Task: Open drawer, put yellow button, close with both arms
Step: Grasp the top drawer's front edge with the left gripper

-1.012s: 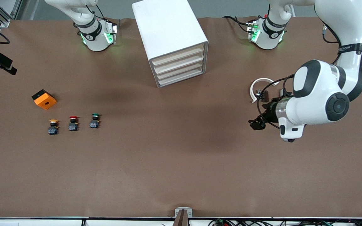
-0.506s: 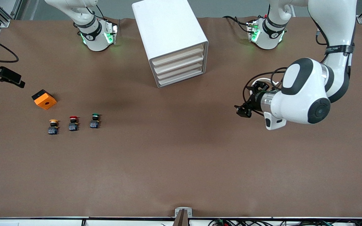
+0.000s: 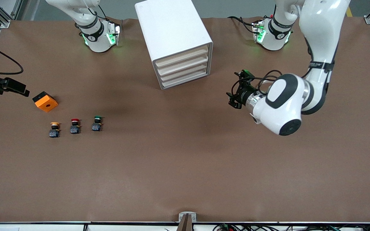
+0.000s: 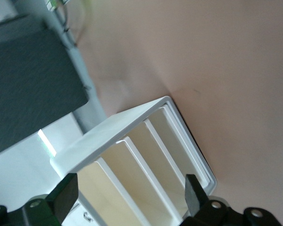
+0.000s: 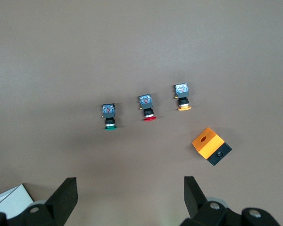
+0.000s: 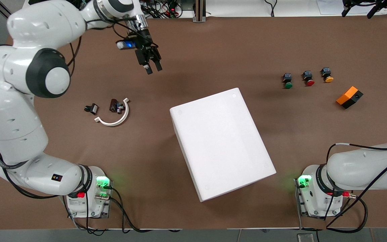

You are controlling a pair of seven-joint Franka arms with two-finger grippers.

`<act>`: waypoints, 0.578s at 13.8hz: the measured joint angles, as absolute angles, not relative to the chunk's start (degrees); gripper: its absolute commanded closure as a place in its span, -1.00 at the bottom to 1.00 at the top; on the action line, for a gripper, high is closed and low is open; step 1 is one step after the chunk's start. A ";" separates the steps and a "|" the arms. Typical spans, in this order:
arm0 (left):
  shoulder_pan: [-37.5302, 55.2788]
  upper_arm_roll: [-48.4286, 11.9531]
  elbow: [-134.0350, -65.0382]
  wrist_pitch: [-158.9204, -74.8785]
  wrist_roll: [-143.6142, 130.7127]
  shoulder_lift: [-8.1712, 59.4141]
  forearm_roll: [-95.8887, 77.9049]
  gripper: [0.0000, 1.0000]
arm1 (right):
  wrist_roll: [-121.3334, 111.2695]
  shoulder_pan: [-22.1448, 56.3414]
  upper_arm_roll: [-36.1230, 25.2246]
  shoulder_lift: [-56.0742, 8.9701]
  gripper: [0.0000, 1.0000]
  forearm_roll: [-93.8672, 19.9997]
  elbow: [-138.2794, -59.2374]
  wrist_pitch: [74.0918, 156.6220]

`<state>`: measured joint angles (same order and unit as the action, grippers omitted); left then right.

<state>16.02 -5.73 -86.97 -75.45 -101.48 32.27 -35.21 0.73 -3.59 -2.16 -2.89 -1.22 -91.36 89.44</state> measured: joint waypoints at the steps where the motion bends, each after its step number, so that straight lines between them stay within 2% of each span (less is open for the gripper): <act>1: 16.86 -5.75 -86.97 -75.27 -103.18 34.18 -36.62 -1.00 | 0.73 -3.74 -2.17 -3.21 -1.00 -1.22 -91.25 89.56; 8: 22.70 -5.84 -86.72 -71.49 -117.27 38.33 -42.94 -1.00 | 0.68 -5.04 -2.21 -6.55 -1.00 -1.25 -91.08 90.17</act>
<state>22.70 -5.84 -86.72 -71.49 -117.27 38.33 -42.94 0.68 -5.04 -2.21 -6.55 -1.25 -91.08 90.17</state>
